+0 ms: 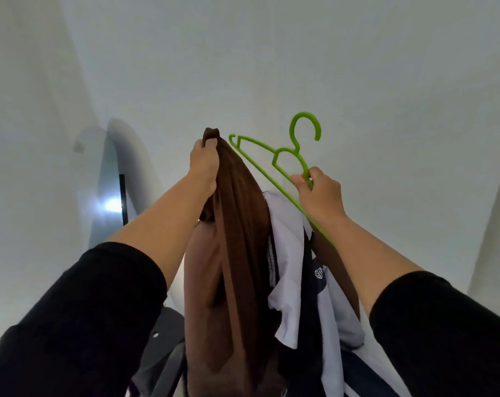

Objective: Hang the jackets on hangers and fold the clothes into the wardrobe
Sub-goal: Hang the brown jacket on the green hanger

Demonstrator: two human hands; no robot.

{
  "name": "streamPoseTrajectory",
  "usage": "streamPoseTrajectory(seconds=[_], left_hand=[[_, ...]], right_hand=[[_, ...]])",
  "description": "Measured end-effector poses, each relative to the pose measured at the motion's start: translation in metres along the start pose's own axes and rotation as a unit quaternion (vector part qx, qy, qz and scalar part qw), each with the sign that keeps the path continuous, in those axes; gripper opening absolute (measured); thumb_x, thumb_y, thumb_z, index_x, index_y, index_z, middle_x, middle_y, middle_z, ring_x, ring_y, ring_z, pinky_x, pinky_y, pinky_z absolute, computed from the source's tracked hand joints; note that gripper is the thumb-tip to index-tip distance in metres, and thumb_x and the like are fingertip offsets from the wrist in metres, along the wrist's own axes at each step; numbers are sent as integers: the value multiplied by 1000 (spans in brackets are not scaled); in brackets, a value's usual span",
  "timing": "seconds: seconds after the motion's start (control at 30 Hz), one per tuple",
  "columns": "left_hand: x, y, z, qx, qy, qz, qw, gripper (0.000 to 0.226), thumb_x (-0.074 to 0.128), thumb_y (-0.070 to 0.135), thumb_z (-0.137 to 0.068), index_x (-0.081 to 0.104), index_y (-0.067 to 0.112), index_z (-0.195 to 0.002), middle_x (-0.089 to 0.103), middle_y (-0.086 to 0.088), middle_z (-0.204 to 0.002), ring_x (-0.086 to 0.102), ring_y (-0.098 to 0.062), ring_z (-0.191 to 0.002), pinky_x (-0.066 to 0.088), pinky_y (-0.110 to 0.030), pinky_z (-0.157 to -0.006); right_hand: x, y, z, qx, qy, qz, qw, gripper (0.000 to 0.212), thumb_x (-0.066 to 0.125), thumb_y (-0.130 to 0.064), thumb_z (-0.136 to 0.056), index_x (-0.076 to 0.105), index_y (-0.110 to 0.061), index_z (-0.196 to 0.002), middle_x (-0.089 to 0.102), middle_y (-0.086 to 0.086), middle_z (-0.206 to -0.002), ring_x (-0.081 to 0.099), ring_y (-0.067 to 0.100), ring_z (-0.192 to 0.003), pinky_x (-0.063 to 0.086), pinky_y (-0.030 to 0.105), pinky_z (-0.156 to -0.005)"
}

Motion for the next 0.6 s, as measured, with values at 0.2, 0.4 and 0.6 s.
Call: streamPoseTrajectory(seconds=[0.2,0.4,0.6], left_hand=[[9,8,72,-46,-130,85,987,9,56,25,-90,63,20,-90,65,-10,-101,63,-25,-90,54,-41,-86],[-1,26,150,-62,-245,73,965,20,68,28,-79,69,15,-94,67,-13,-109,65,-27,-100,53,-40,-90],[-31,51,210,59,-330,19,942,15,63,41,-84,72,32,-93,72,5,-101,66,-11,-97,52,-30,-90]], right_hand=[[8,-75,51,-2,-51,-1,999,64,77,-54,-66,54,-13,-111,50,-7,-86,50,12,-84,33,12,-57],[-11,-119,113,-1,11,15,1000,40,73,-37,-78,57,-11,-103,59,-4,-87,58,15,-82,37,20,-58],[-57,-151,163,28,90,58,994,20,55,-22,-91,65,-9,-101,67,10,-97,61,27,-95,47,33,-79]])
Point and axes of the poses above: each hand's wrist, its own z-axis away from the middle knuckle, its own x-axis out of the palm, y = z × x, the point moved 10 cm from there along -z, towards the middle knuckle
